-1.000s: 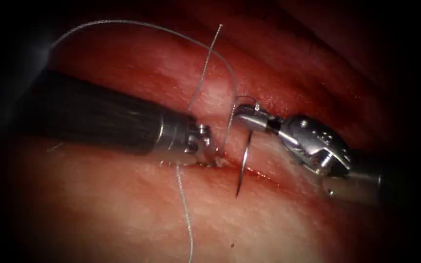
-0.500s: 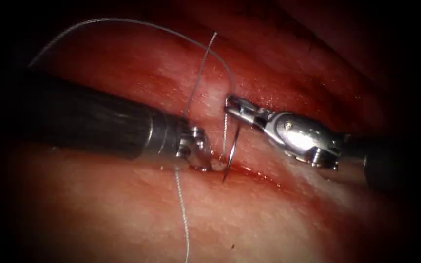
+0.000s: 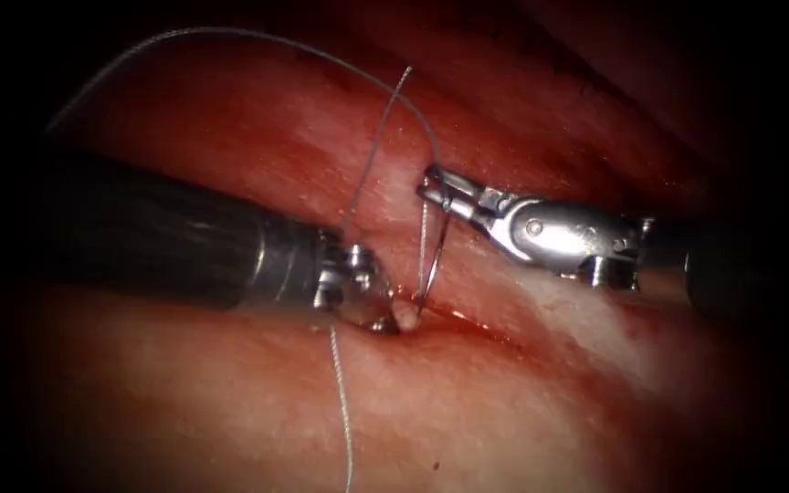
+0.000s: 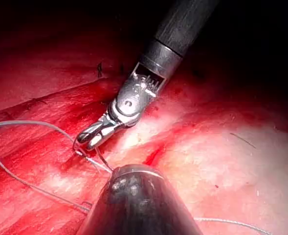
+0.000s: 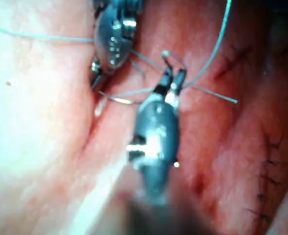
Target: Wound Closure
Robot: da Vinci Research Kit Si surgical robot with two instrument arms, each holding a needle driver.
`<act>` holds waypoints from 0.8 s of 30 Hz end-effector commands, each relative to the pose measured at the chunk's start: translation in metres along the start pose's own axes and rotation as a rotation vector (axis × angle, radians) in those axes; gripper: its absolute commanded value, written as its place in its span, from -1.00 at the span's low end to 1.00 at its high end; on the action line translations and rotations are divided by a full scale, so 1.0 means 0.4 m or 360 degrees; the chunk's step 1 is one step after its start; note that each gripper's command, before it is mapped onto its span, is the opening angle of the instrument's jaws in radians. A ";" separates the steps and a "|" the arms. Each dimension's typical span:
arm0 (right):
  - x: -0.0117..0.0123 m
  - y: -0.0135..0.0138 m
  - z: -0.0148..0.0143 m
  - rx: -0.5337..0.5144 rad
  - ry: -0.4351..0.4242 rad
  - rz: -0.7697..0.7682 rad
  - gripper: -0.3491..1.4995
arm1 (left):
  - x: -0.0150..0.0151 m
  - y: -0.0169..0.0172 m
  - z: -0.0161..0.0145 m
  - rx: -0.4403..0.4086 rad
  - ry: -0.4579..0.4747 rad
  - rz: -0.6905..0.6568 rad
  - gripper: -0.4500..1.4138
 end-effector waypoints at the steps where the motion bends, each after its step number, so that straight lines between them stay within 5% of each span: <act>1: -0.0021 -0.0015 0.0015 0.0007 -0.0001 -0.0017 -1.00 | 0.0007 -0.0005 0.0016 -0.0002 0.0003 0.0006 -0.30; 9: -0.0038 -0.0058 -0.0002 -0.0012 -0.0025 -0.0245 -1.00 | 0.0010 -0.0003 -0.0005 0.0011 0.0033 0.0008 -0.30; 24: -0.0052 -0.0103 0.0004 -0.0011 -0.0042 -0.0272 -1.00 | 0.0045 0.0068 -0.0091 0.0148 0.0166 0.0051 -0.39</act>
